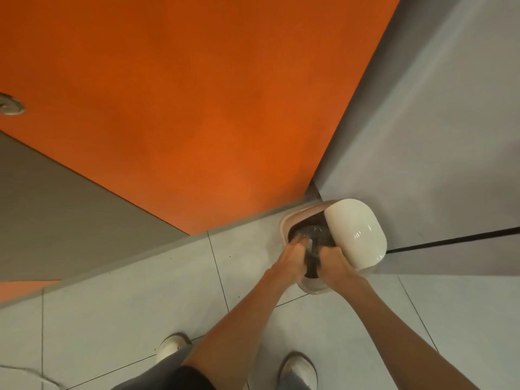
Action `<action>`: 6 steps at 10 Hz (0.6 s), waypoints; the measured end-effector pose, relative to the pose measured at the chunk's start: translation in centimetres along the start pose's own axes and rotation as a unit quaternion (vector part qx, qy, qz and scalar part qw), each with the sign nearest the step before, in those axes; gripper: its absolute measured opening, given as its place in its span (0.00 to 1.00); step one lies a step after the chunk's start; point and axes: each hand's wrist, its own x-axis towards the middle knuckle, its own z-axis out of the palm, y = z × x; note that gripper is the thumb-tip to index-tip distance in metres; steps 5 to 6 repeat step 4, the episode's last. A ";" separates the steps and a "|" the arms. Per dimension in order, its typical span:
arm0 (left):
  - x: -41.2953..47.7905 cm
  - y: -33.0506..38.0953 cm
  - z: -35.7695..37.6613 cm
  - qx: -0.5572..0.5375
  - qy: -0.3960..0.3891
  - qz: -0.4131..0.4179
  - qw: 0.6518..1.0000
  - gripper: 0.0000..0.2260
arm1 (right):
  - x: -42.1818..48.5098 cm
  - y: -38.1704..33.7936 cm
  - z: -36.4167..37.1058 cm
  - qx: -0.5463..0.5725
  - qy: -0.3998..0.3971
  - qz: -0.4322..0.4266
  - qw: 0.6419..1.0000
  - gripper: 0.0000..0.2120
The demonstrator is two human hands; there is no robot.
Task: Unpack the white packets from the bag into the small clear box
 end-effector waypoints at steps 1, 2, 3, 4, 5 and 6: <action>-1.3 0.2 -1.1 0.018 0.013 0.000 1.000 0.28 | -0.9 -0.5 -0.9 0.001 0.033 0.006 0.999 0.16; -4.5 1.2 -4.0 0.018 0.013 0.000 1.000 0.27 | -3.7 -1.7 -3.3 0.010 0.057 -0.007 0.998 0.19; -9.0 3.6 -8.6 0.014 0.033 0.030 0.999 0.26 | -7.5 -2.9 -7.6 0.024 0.096 -0.058 0.993 0.18; -15.1 7.6 -13.8 0.061 0.055 0.066 0.994 0.28 | -11.9 -4.2 -12.6 0.017 0.126 -0.083 0.988 0.17; -15.1 7.6 -13.8 0.061 0.055 0.066 0.994 0.28 | -11.9 -4.2 -12.6 0.017 0.126 -0.083 0.988 0.17; -15.1 7.6 -13.8 0.061 0.055 0.066 0.994 0.28 | -11.9 -4.2 -12.6 0.017 0.126 -0.083 0.988 0.17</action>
